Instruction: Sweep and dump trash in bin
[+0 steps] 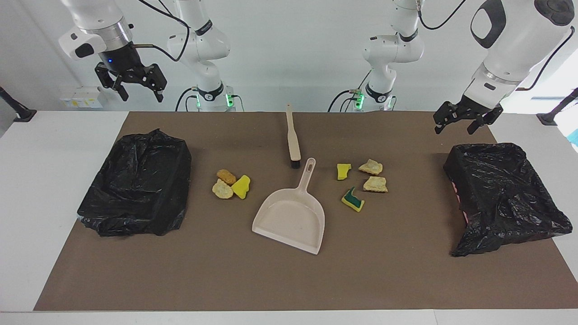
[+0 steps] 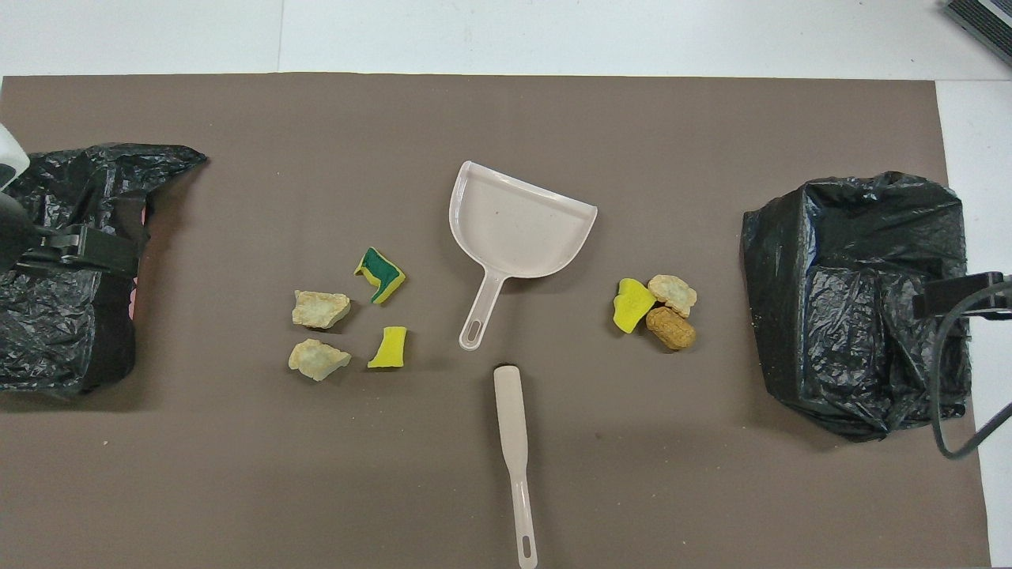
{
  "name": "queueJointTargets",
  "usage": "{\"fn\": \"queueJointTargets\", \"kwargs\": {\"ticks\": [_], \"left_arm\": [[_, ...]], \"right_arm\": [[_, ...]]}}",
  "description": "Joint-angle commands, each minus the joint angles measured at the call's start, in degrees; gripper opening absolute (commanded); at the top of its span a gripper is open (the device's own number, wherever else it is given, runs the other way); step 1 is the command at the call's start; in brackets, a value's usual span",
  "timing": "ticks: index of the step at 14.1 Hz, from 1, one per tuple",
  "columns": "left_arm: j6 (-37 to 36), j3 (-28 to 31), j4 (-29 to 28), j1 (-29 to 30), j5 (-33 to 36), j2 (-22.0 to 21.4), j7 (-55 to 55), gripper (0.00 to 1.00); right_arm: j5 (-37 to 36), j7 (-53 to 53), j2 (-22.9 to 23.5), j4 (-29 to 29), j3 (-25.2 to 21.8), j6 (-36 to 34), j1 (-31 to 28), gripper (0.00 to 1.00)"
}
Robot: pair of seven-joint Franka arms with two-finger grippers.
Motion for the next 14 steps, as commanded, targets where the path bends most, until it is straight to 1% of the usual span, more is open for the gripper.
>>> {"fn": "queueJointTargets", "kwargs": {"ticks": [1,4,5,7,10,14], "left_arm": [[-0.4,-0.3,-1.8,-0.4,-0.8,-1.6,0.5,1.00],[-0.6,-0.4,-2.8,-1.4,-0.9,-2.4,0.2,1.00],[-0.6,-0.3,-3.0,-2.8,-0.9,-2.6,0.0,1.00],[-0.1,-0.4,-5.0,-4.0,-1.0,-3.8,-0.2,1.00],[0.6,-0.3,-8.8,-9.8,-1.0,-5.5,-3.1,1.00],[1.4,-0.3,-10.9,-18.4,-1.0,-6.3,-14.2,1.00]], "right_arm": [[0.0,-1.4,-1.3,-1.1,0.0,-0.8,-0.5,1.00],[0.0,-1.4,-1.3,-1.2,0.0,-0.8,-0.5,1.00],[0.0,-1.4,-1.3,-1.1,0.0,-0.8,-0.5,1.00],[0.0,-1.4,-1.4,-1.2,0.0,-0.9,-0.7,1.00],[0.0,-1.4,-1.4,-1.2,0.0,-0.9,-0.8,1.00],[0.0,-1.4,-1.9,-1.9,0.0,-1.0,-0.9,1.00]]}}
